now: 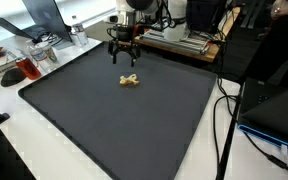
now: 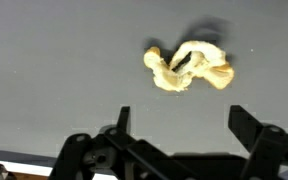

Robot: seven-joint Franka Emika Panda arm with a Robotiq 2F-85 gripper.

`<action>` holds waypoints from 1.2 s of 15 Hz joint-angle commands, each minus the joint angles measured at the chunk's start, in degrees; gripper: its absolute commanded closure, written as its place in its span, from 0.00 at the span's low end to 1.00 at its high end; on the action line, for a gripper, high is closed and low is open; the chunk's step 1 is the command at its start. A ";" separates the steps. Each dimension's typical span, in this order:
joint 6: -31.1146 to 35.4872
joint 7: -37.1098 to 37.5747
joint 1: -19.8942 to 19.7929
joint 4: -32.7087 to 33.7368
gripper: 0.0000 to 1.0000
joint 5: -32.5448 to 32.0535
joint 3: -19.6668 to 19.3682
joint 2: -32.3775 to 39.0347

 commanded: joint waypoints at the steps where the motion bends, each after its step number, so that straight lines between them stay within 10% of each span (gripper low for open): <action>1: -8.09 -4.60 -2.02 -1.94 0.00 -9.28 -3.01 -3.43; 14: -30.25 -11.67 -2.79 6.66 0.00 -48.38 -11.88 -4.31; 18: -39.30 -19.02 4.96 11.25 0.00 -51.17 -20.63 -3.84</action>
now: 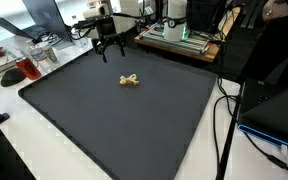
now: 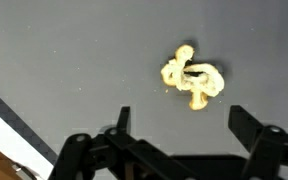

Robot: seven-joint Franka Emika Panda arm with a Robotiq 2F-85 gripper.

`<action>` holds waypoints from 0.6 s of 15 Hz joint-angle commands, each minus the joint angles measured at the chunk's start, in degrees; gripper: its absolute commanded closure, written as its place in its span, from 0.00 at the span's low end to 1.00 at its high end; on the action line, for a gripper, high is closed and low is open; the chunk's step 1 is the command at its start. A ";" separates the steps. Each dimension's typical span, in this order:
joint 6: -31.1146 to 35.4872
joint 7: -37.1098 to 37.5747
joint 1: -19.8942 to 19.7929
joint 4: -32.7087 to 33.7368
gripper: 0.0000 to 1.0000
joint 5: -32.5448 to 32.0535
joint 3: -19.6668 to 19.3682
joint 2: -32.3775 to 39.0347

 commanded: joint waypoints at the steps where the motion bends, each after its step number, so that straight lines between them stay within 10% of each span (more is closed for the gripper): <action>1: -8.21 -5.98 4.35 3.85 0.00 -4.25 -5.81 -0.22; 9: -20.78 -18.52 9.53 10.97 0.00 -8.38 -9.62 1.72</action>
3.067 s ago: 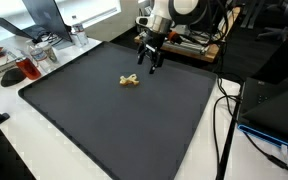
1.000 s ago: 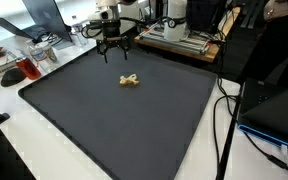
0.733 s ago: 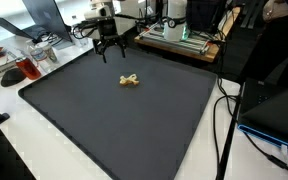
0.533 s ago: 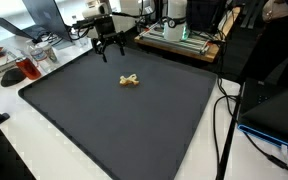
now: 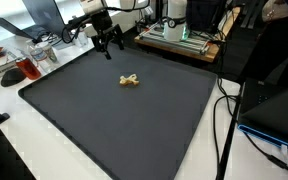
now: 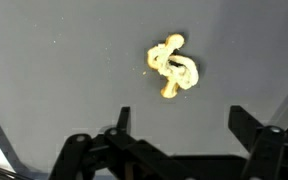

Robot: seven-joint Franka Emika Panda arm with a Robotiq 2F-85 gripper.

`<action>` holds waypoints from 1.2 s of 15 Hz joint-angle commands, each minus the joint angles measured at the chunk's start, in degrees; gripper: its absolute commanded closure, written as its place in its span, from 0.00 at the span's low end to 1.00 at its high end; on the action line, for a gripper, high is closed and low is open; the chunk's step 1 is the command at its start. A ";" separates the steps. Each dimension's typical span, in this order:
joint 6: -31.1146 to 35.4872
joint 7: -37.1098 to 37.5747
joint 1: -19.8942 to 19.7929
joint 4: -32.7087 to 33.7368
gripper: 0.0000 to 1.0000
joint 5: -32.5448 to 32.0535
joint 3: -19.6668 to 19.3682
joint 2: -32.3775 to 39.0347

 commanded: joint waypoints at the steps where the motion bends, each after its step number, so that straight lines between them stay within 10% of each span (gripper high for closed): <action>1: -5.60 -5.57 2.51 3.92 0.00 -2.03 -1.53 1.81; 18: -22.24 -28.12 4.82 20.21 0.00 -6.00 -0.87 14.31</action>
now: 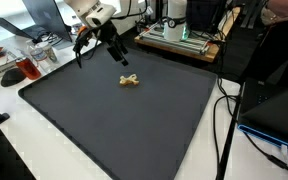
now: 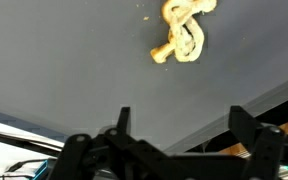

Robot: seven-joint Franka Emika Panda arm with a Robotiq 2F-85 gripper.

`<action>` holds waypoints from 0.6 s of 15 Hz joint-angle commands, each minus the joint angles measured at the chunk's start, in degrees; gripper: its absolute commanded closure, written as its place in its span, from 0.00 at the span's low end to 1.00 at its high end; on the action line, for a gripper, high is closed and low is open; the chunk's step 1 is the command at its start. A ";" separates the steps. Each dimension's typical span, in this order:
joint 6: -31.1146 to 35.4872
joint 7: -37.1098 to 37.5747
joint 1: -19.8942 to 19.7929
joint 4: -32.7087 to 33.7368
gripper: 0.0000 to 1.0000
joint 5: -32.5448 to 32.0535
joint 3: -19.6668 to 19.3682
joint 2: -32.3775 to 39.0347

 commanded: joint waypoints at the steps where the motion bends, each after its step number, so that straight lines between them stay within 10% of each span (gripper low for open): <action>1: -4.82 -4.35 0.14 8.09 0.00 -2.26 -0.34 6.05; 9: -17.81 -9.38 -0.53 23.54 0.00 -6.73 -0.28 17.57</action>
